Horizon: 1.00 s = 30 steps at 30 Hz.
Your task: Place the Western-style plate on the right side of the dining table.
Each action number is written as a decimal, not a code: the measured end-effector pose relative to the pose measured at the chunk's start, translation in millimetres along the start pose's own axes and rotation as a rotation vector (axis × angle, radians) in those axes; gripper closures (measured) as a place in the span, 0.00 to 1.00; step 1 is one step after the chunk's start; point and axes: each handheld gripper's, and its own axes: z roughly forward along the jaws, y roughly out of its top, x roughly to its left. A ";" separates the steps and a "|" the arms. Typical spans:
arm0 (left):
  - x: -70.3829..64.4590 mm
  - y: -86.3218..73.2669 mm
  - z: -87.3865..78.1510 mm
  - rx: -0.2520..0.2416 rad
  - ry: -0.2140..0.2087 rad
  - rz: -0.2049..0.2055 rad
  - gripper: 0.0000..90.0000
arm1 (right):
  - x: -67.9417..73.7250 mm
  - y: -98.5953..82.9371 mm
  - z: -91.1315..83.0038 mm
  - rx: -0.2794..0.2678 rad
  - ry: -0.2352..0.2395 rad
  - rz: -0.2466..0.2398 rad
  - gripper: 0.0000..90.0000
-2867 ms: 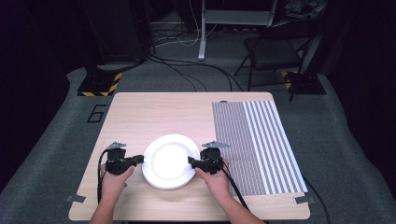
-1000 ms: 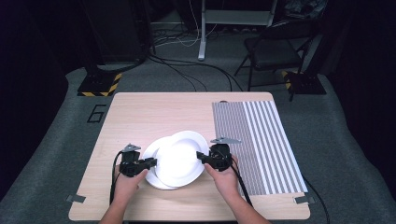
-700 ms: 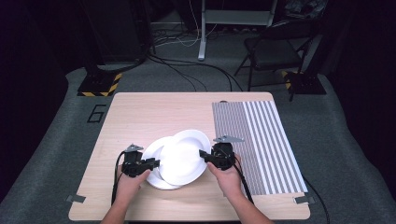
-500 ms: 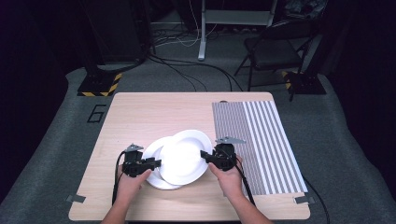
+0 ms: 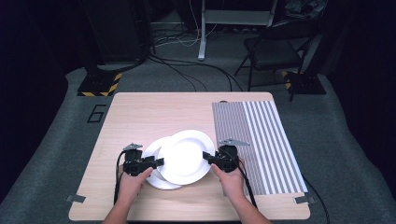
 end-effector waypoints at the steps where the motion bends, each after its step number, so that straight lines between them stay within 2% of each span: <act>1: 0.1 0.1 0.2 0.001 -0.001 -0.007 0.46 | -0.5 -0.9 -0.3 0.004 0.004 0.020 0.71; 5: -2.5 -0.2 2.3 0.007 -0.013 -0.012 0.46 | -0.5 -1.2 -0.3 0.004 0.003 0.021 0.71; 9: -8.2 -0.4 7.2 0.018 -0.014 0.009 0.46 | -1.1 -2.2 0.2 -0.004 0.004 0.019 0.71; 19: -15.0 -0.9 12.4 0.025 -0.039 0.001 0.47 | -0.3 -3.8 0.4 -0.003 0.000 0.026 0.70; 20: -16.1 -1.1 12.4 0.025 -0.028 0.009 0.47 | -0.6 -3.9 0.9 -0.006 -0.006 0.017 0.69; 24: -16.1 -1.2 11.4 0.026 -0.031 0.005 0.47 | 0.2 -4.4 0.7 -0.003 -0.022 0.022 0.63; 30: -16.4 -2.7 7.5 0.016 -0.029 -0.001 0.48 | 3.3 -7.1 -6.3 -0.012 -0.078 0.009 0.52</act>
